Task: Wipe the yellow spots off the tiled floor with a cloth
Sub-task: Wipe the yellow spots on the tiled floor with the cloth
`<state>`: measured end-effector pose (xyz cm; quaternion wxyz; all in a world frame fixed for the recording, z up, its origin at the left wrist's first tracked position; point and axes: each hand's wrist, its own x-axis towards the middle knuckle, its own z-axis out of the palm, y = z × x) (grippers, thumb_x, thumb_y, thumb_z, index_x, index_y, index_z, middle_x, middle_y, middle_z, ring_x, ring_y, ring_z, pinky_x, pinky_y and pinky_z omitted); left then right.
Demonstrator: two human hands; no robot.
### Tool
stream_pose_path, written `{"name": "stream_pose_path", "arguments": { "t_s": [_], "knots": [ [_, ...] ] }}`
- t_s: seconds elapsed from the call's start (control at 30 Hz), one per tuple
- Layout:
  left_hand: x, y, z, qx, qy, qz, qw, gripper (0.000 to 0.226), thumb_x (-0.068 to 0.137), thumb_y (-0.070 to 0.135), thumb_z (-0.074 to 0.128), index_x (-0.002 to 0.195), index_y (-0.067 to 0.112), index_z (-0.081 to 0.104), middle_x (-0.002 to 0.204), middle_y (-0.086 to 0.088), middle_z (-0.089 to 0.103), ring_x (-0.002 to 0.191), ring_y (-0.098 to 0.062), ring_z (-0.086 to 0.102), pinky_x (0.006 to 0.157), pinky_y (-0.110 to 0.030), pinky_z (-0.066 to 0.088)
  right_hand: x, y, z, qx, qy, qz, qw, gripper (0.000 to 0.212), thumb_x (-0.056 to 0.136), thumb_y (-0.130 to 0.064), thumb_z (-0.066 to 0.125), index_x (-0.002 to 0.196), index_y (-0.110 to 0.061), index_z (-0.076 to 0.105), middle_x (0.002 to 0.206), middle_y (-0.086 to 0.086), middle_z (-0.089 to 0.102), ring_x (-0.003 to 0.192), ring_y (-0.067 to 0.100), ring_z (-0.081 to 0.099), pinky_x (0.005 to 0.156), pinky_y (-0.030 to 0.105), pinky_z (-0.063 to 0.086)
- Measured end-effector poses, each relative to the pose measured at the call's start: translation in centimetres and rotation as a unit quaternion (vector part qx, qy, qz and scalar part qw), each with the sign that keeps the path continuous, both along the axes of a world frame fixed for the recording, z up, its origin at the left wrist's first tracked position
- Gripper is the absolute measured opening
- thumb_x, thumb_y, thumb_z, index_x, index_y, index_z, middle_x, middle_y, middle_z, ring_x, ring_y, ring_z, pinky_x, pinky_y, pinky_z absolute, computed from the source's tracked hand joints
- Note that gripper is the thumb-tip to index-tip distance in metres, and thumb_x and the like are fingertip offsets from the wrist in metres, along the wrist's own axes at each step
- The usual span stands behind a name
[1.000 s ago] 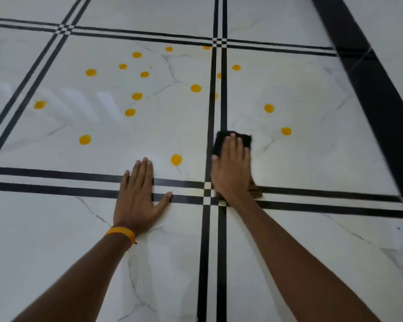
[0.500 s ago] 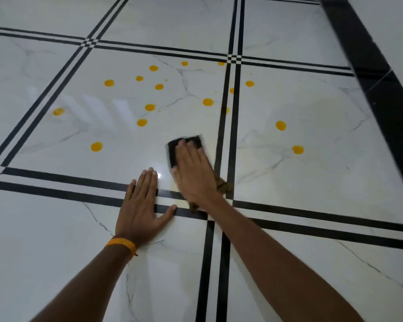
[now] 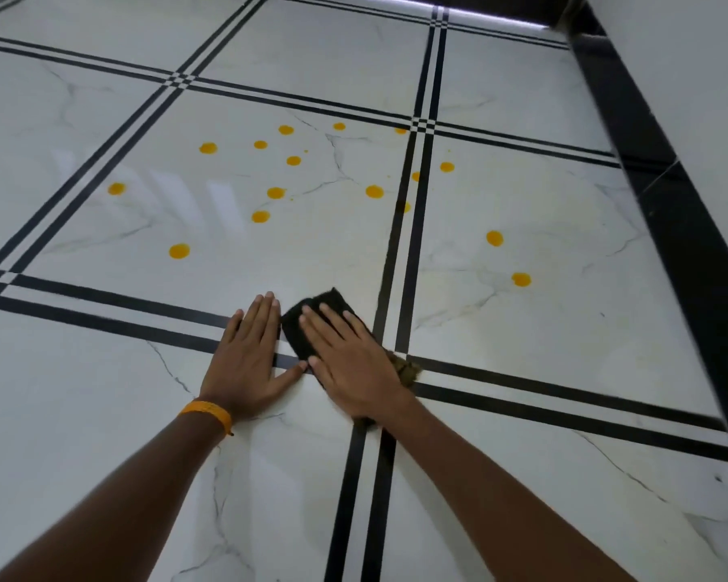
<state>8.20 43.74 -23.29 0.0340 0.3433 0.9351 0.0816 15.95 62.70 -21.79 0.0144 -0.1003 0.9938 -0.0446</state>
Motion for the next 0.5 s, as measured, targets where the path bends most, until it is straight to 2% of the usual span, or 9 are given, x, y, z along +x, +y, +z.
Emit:
{"name": "stream_pose_path", "arguments": {
  "t_s": [0.03,0.1,0.2,0.27,0.3,0.37,0.43,0.5],
  "knots": [
    [-0.1,-0.1,0.1,-0.001,-0.004,-0.005,1.000,0.101,0.090,0.079,0.007,0.159,0.006,0.002,0.168,-0.010,-0.001,0.156,-0.021,-0.004,0.127,-0.043,0.004,1.6,1.7,0.2,-0.001,-0.008,0.042,0.999,0.061,0.108,-0.041,0.025,0.162,-0.018,0.009,0.171,-0.001,0.009,0.157,0.017,0.004,0.128,0.039,0.002],
    [-0.2,-0.1,0.1,0.000,-0.016,-0.009,1.000,0.102,0.089,0.078,0.008,0.159,0.005,0.002,0.168,-0.010,-0.002,0.156,-0.022,-0.005,0.127,-0.042,0.002,3.7,6.3,0.2,0.011,-0.023,0.030,0.999,0.061,0.107,-0.043,0.024,0.162,-0.021,0.007,0.170,-0.004,0.007,0.157,0.014,0.001,0.128,0.041,0.002],
    [0.0,0.0,-0.3,-0.002,-0.005,0.001,1.000,0.100,0.089,0.074,0.016,0.159,0.004,0.002,0.168,-0.012,-0.002,0.155,-0.024,-0.004,0.126,-0.043,0.001,2.2,11.4,0.2,0.014,-0.008,-0.154,0.988,0.068,0.102,-0.048,0.007,0.163,-0.018,0.009,0.170,-0.001,0.007,0.158,0.019,0.004,0.127,0.047,0.012],
    [-0.1,0.1,-0.6,0.008,0.003,0.003,1.000,0.098,0.090,0.071,0.020,0.159,0.003,0.004,0.167,-0.011,-0.001,0.155,-0.025,-0.003,0.126,-0.043,0.001,0.0,9.0,0.3,0.006,0.006,-0.234,0.972,0.070,0.100,-0.048,0.005,0.162,-0.015,0.012,0.171,0.004,0.009,0.157,0.024,0.008,0.127,0.047,0.009],
    [-0.2,0.1,-0.7,0.010,0.000,-0.001,1.000,0.098,0.089,0.071,0.020,0.159,0.004,0.004,0.167,-0.010,-0.002,0.155,-0.024,-0.003,0.126,-0.042,0.000,-0.6,6.7,0.4,0.002,0.015,-0.221,0.975,0.068,0.102,-0.046,0.010,0.162,-0.013,0.013,0.170,0.005,0.011,0.157,0.026,0.010,0.127,0.046,0.008],
    [-0.4,-0.3,-0.8,0.012,-0.001,-0.006,1.000,0.098,0.088,0.070,0.021,0.158,0.003,0.005,0.166,-0.010,-0.002,0.156,-0.024,-0.001,0.126,-0.039,-0.001,0.2,1.6,0.2,-0.003,0.016,-0.107,0.994,0.063,0.106,-0.043,0.024,0.161,-0.014,0.014,0.170,0.004,0.013,0.157,0.025,0.011,0.126,0.044,0.005],
    [-0.3,-0.3,-0.8,0.018,0.002,-0.010,1.000,0.098,0.088,0.068,0.021,0.158,0.000,0.008,0.166,-0.011,0.003,0.156,-0.024,0.003,0.126,-0.036,-0.003,3.9,-0.5,0.2,-0.010,-0.002,-0.011,1.000,0.062,0.107,-0.043,0.027,0.162,-0.017,0.012,0.171,0.001,0.012,0.157,0.020,0.007,0.127,0.041,0.001],
    [0.3,0.9,-0.5,0.026,-0.004,-0.004,1.000,0.095,0.090,0.067,0.020,0.158,0.001,0.008,0.167,-0.012,0.005,0.155,-0.023,0.001,0.126,-0.036,-0.005,7.3,2.7,0.4,-0.029,0.003,-0.031,0.999,0.062,0.107,-0.044,0.024,0.162,-0.018,0.012,0.170,-0.001,0.010,0.157,0.018,0.005,0.128,0.042,0.002]
  ]
}}
